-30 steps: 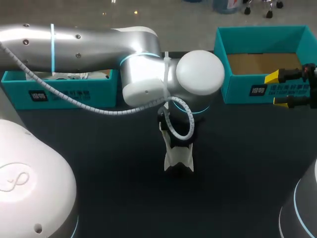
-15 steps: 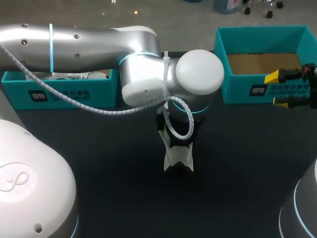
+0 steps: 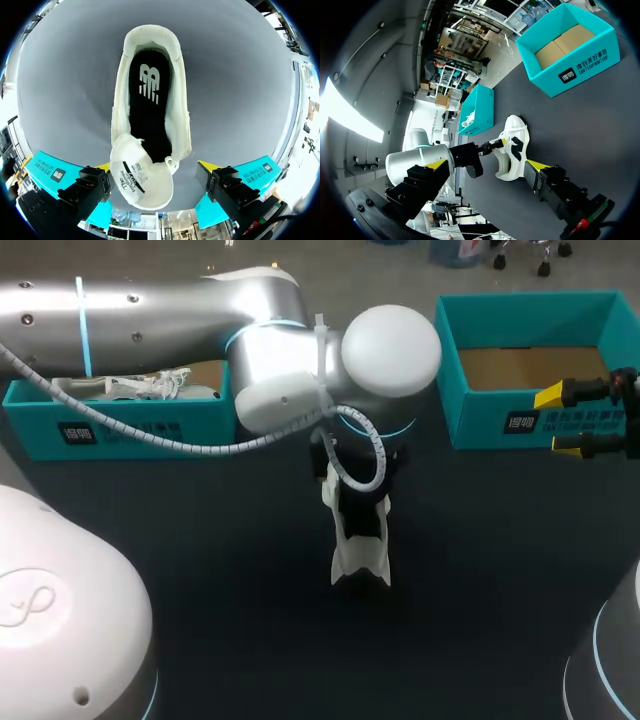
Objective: Take the shoe out of the shoebox, open the shoe tongue, remove and reinsert the insole, then place the shoe into the shoebox
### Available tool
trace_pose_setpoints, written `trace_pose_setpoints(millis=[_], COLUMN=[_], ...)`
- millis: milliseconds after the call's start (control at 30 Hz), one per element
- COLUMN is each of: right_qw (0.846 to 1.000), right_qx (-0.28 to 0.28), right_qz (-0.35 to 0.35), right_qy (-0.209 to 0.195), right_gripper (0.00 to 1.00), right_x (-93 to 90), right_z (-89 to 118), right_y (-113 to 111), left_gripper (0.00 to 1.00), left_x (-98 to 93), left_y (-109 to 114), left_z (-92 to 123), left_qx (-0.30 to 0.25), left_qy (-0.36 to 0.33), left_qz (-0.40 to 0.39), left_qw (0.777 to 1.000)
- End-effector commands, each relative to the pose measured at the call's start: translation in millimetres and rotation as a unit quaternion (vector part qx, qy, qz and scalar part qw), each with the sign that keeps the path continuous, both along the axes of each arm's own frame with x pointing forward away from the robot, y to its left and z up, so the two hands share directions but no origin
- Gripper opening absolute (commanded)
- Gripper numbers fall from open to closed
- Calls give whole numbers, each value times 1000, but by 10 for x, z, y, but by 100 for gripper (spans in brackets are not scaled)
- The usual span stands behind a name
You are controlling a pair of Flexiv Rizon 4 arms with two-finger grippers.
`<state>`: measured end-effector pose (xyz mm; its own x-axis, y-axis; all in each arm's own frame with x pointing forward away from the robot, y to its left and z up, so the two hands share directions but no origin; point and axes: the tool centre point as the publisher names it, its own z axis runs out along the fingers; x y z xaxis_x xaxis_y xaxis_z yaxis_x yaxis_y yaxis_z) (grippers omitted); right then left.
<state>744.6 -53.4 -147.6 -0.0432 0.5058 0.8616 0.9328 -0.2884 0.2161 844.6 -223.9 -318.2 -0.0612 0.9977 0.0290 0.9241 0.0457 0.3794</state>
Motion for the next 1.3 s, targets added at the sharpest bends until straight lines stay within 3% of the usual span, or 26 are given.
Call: trace_pose_setpoints(millis=[33,367,567,633,667,800,833,1000,1300], right_qw=[1000,1000,1000,1000,1000,1000,1000,1000,1000], right_qx=[-2,-2,-2,-2,-2,-2,-2,-2,-2], right_qz=[-1,-1,-1,-1,-1,-1,-1,-1,-1], right_qy=[1,1,1,1,1,1,1,1,1], right_gripper=[100,100,100,100,100,100,100,100,100], right_x=[-8,-8,-8,-8,-8,-8,-8,-8,-8], right_z=[1,1,1,1,1,1,1,1,1], right_y=[2,2,2,2,2,2,2,2,2], left_gripper=[100,100,100,80,58,18,2,0,0], left_x=[61,450,576,603,606,616,614,610,596], left_y=[99,270,256,228,211,158,153,149,168], left_z=[166,686,815,820,814,770,762,752,645], left_qx=[-4,-14,-15,-17,-24,-33,-40,-60,-39], left_qy=[-6,-25,-22,-10,-1,21,31,78,134], left_qz=[1,7,-3,-13,-19,-28,-28,-17,-22], left_qw=[1000,1000,1000,1000,1000,999,998,995,990])
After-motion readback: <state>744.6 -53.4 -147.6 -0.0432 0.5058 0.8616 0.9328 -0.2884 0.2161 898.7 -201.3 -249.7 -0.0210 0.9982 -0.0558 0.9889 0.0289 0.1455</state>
